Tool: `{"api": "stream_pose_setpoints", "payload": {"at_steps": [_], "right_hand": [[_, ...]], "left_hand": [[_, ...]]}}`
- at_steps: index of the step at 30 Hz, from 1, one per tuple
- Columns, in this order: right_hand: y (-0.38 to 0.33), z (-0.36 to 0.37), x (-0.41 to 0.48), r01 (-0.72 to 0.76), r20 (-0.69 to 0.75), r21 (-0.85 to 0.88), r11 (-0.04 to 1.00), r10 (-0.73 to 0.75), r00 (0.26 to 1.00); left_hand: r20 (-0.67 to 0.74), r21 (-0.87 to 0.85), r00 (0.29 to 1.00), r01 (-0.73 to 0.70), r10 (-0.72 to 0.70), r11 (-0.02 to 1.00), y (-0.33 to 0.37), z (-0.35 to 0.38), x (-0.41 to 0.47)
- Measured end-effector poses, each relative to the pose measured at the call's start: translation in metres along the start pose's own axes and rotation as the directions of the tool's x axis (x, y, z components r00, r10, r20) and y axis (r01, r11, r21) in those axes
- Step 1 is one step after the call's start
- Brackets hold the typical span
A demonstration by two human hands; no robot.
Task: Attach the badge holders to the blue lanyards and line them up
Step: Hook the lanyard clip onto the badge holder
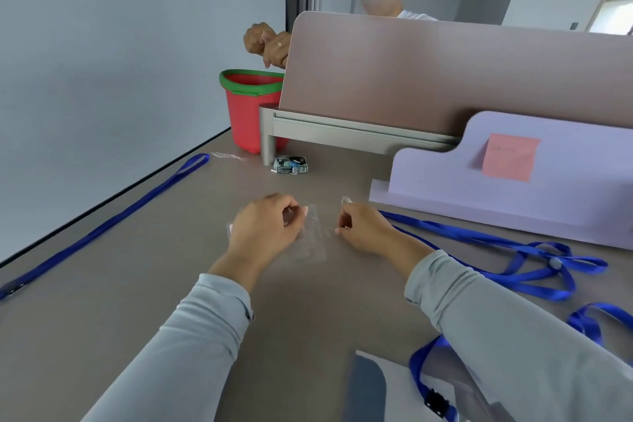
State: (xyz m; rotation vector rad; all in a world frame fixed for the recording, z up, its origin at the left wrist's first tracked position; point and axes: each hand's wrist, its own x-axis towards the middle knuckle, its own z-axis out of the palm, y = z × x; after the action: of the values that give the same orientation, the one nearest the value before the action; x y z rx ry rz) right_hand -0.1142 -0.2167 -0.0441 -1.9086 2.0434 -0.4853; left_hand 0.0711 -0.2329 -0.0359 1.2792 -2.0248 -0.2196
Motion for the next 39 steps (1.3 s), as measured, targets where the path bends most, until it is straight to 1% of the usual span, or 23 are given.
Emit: {"api": "stream_pose_setpoints", "payload": {"at_steps": [3,5,8,10,12,15,18,21,24,29,36,39], "right_hand": [[0.001,-0.011,-0.024,0.007,-0.008,0.188,0.982,-0.006,1.0],[0.002,-0.019,-0.041,-0.001,-0.041,0.292,0.956,0.014,0.999],[0.009,-0.024,-0.065,0.023,-0.113,0.296,0.955,0.01,0.994],[0.014,-0.024,-0.078,0.024,-0.152,0.282,0.959,0.02,0.988],[0.019,-0.02,-0.088,0.001,-0.172,0.289,0.957,0.051,0.984],[0.026,-0.011,-0.092,-0.017,-0.209,0.342,0.939,0.094,0.973],[0.029,-0.008,-0.093,-0.019,-0.213,0.369,0.929,0.104,0.971],[0.029,-0.01,-0.095,-0.006,-0.207,0.418,0.909,0.102,0.973],[0.029,-0.012,-0.099,0.01,-0.193,0.473,0.881,0.092,0.977],[0.029,-0.014,-0.098,0.015,-0.186,0.471,0.882,0.082,0.979],[0.029,-0.014,-0.097,0.04,-0.173,0.423,0.905,0.038,0.984],[0.029,-0.013,-0.097,0.066,-0.145,0.407,0.911,-0.007,0.989]], "left_hand": [[0.044,-0.074,0.998,-0.047,0.05,0.996,0.005,0.0,-0.004],[0.079,-0.146,0.99,-0.101,0.114,0.984,0.01,0.0,-0.007],[0.131,-0.202,0.97,-0.175,0.204,0.964,0.018,0.003,-0.013],[0.135,-0.176,0.957,-0.231,0.256,0.957,0.022,0.008,-0.017],[0.112,-0.143,0.941,-0.303,0.319,0.942,0.026,0.012,-0.021],[0.085,-0.073,0.891,-0.441,0.446,0.894,0.027,0.018,-0.024],[0.075,0.005,0.855,-0.515,0.513,0.857,0.027,0.023,-0.025],[0.043,0.026,0.833,-0.553,0.552,0.833,0.029,0.024,-0.025],[0.046,0.049,0.811,-0.585,0.583,0.81,0.03,0.025,-0.026],[0.06,0.101,0.8,-0.6,0.597,0.794,0.034,0.023,-0.026],[0.062,0.14,0.813,-0.582,0.58,0.801,0.032,0.021,-0.027],[0.016,0.186,0.832,-0.548,0.555,0.816,0.034,0.02,-0.026]]}}
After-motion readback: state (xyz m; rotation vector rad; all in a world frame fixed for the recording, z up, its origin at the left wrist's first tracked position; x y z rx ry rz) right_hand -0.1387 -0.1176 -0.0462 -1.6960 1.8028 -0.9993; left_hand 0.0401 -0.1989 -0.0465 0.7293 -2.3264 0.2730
